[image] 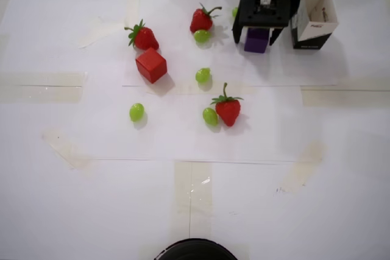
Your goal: Put the purple cube on top of the red cube
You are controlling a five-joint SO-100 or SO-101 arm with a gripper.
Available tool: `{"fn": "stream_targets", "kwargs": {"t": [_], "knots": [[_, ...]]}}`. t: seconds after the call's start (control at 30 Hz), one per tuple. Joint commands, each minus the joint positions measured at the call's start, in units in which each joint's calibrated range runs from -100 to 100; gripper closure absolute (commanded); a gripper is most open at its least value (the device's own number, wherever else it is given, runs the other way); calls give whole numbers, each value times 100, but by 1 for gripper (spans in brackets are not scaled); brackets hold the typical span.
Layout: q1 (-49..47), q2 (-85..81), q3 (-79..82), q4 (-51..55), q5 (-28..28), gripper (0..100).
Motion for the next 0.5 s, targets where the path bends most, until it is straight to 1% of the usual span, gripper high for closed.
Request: {"fn": "stream_targets", "kwargs": {"t": [0.0, 0.1, 0.23, 0.47], "knots": [[34, -95, 3, 47, 98, 83], [42, -121, -133, 357, 156, 85], [137, -112, -615, 1060, 332, 85], [512, -138, -1497, 2212, 796, 87]]}}
